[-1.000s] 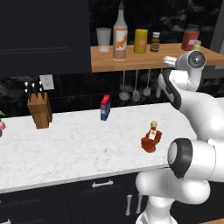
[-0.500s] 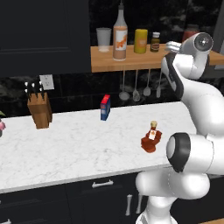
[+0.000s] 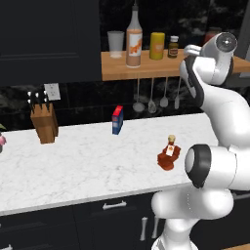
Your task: Put the shaker and condiment bottle from the counter next to their counterparts in the cabinet.
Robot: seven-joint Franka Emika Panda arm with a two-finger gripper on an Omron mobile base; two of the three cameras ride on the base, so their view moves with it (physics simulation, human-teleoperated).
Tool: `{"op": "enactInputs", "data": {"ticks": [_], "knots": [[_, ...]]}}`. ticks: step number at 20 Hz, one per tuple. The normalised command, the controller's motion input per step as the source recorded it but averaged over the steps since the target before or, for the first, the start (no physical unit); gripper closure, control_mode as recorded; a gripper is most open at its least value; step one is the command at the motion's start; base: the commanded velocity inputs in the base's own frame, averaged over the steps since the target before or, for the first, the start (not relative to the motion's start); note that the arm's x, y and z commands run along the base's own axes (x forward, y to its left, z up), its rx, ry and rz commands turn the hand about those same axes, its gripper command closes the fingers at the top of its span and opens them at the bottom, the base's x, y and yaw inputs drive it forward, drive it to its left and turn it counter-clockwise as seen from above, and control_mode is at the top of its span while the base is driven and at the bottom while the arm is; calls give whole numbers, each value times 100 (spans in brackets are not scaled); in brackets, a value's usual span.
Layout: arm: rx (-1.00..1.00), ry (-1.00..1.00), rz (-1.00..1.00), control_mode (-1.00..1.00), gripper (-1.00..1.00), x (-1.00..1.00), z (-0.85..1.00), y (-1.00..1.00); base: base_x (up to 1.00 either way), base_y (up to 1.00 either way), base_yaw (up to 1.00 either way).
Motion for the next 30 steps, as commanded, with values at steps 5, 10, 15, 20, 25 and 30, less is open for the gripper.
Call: {"op": "enactInputs", "data": {"ticks": [5,10,15,20,25,30], "knots": [[0,0,0,-100,100,18,-26,0,0,0,0],[0,0,0,-100,100,20,-2,0,0,0,0],[0,-1,0,-100,100,17,-2,-1,0,0,0],[0,0,0,-100,100,35,0,-15,0,0,0],[0,0,0,-100,100,46,0,-28,0,0,0],[0,0,0,-100,100,35,0,-23,0,0,0]]}}
